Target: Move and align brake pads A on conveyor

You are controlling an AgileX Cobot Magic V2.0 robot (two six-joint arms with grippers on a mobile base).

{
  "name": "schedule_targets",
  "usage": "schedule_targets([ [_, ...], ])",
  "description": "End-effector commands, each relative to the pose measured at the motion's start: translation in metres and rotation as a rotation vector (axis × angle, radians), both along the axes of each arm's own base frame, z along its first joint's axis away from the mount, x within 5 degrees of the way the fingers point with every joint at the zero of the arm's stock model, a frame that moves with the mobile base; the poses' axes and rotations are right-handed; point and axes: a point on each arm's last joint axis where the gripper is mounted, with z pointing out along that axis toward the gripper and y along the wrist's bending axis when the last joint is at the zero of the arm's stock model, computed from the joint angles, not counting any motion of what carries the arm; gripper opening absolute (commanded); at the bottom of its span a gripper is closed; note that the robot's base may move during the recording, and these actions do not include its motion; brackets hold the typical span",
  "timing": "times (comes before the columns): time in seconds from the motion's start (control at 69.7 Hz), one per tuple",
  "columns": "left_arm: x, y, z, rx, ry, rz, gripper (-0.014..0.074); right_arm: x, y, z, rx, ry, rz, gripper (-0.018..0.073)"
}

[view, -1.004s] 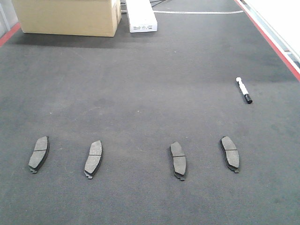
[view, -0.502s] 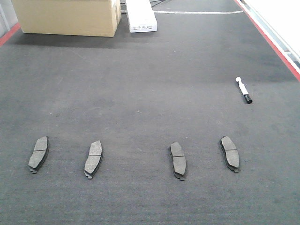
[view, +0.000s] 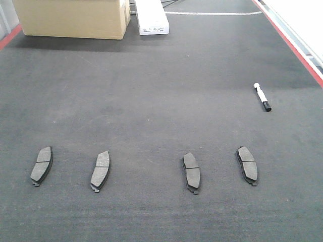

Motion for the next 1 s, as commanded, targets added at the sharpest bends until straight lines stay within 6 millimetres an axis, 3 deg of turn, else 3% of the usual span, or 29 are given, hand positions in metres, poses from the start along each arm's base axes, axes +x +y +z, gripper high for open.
schedule_targets([
  [0.0, -0.002, -0.001, 0.011, -0.004, -0.094, -0.01, -0.0008, -0.005, 0.0, 0.006, -0.005, -0.125, -0.003, -0.0009],
  [0.359, -0.002, -0.001, 0.011, -0.004, -0.094, -0.01, -0.0008, -0.005, 0.0, 0.003, -0.045, -0.106, -0.007, -0.0009],
  [0.99, -0.002, -0.001, 0.011, -0.004, -0.094, -0.01, -0.0008, -0.003, -0.001, -0.015, -0.045, 0.092, -0.015, -0.0009],
])
